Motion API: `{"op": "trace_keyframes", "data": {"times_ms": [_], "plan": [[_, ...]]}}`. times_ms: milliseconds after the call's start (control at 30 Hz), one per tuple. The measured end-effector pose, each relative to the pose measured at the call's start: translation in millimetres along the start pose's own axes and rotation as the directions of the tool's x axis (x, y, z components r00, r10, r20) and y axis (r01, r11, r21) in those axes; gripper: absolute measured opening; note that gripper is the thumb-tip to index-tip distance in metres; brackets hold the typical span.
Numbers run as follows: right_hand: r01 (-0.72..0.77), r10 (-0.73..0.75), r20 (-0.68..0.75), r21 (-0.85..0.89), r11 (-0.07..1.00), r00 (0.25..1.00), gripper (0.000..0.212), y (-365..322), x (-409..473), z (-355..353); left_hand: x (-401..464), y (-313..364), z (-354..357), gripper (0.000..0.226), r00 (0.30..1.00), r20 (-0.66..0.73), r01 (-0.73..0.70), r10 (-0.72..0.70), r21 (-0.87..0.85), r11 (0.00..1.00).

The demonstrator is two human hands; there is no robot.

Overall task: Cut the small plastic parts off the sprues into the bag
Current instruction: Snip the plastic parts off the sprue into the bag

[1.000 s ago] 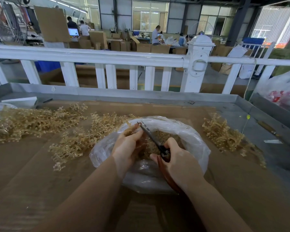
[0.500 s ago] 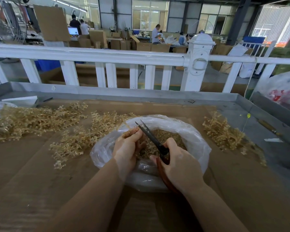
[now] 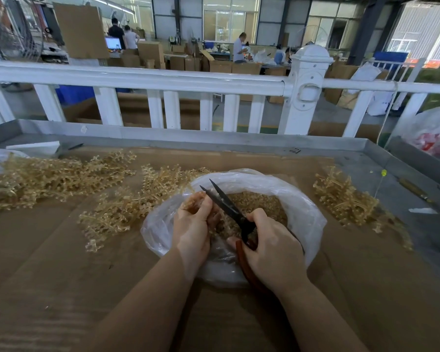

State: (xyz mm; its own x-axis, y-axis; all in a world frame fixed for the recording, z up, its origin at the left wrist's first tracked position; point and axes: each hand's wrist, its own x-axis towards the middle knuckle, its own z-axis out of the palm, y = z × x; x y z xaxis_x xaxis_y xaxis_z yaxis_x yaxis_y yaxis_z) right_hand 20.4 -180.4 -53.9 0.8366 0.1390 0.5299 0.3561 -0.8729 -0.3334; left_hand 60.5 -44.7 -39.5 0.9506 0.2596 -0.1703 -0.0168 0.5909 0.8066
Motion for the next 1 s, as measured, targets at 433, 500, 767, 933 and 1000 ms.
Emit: {"op": "trace_keyframes", "data": {"times_ms": [433,500,767,933,1000], "plan": [[0.022,-0.022,0.003,0.028,0.999,1.000,0.042,-0.4,-3.1,-0.7,1.3,0.3,-6.5,0.018,0.998,0.045,0.042,-0.042,-0.010,0.999],[0.024,-0.024,-0.006,0.029,0.999,1.000,0.041,0.0,-3.0,-0.4,2.0,0.3,-7.7,0.020,0.997,0.061,0.055,-0.054,-0.019,0.998],[0.039,-0.037,-0.048,0.033,0.999,0.998,0.041,-1.5,-3.4,0.5,-0.7,4.6,-5.6,0.030,0.994,0.047,0.095,-0.094,-0.035,0.995],[0.042,-0.043,-0.047,-0.014,0.999,0.998,0.039,-1.6,-2.3,1.4,-3.3,6.9,-3.0,0.026,0.994,0.041,0.104,-0.103,-0.011,0.995],[0.037,-0.037,-0.038,-0.017,0.999,0.999,0.038,-2.3,-2.2,1.3,-4.4,7.9,-1.8,0.025,0.994,0.044,0.101,-0.100,-0.006,0.995]]}}
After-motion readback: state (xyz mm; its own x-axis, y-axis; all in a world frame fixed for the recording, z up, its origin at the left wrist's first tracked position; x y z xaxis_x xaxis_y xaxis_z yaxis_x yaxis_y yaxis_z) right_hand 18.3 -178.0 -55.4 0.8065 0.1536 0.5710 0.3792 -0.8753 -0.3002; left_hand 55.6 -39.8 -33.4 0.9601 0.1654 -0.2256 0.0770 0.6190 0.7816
